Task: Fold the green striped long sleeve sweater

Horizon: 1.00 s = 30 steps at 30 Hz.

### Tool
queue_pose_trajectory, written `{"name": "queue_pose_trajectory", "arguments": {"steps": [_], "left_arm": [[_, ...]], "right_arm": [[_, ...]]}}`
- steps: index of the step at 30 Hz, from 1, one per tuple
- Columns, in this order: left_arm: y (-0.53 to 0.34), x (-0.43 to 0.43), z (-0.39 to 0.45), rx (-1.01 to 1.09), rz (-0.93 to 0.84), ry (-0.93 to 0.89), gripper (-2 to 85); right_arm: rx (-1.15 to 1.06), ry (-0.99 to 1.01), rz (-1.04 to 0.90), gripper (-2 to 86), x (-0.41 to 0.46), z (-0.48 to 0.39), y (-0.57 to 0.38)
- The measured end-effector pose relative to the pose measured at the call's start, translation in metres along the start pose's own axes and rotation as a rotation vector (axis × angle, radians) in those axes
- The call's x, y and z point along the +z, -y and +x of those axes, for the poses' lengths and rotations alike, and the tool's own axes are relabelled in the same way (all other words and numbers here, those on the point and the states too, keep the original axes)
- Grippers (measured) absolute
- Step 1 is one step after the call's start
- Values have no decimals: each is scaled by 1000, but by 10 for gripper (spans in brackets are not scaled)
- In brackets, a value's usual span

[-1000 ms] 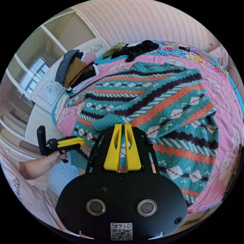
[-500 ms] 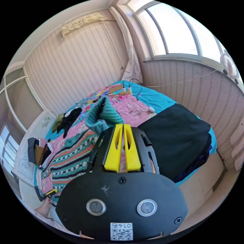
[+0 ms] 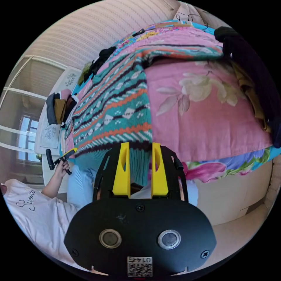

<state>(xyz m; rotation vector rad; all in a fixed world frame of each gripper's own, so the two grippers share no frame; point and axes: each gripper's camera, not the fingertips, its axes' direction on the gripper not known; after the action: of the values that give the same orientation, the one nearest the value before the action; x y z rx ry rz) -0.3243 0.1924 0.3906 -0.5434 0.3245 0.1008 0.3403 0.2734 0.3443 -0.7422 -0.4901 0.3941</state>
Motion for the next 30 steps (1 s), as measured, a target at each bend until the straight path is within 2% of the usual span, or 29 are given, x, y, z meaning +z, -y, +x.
{"name": "queue_pose_trajectory", "arguments": {"steps": [4,7,9,13,19,21,24,27,30], "left_arm": [[-10,-24,-13,-26,111,-33,70],[-14,1,-29,-80,22,-56,93],[-15,2,-32,-71,41,-49,93],[-9,-11,-33,72,5,-91,10],[-12,-24,-58,109,-54,-143,-3],[-14,-16,-67,77,-53,-165,3],[-22,-22,-93,-46,9,-309,28],[-39,-44,-130,-158,103,-319,40],[-53,-74,-171,-258,221,-183,46]], "right_arm": [[8,-72,-23,57,1,-10,-10],[0,-74,-46,35,8,-16,-7],[-7,-84,-61,26,9,-22,-2],[-28,-58,-93,17,1,-30,3],[-17,-45,-126,15,0,-43,9],[-1,-66,-132,17,13,-48,13],[16,-90,-122,24,20,-67,16],[13,-189,-132,35,11,-88,15],[-141,-450,-84,47,1,-152,32]]}}
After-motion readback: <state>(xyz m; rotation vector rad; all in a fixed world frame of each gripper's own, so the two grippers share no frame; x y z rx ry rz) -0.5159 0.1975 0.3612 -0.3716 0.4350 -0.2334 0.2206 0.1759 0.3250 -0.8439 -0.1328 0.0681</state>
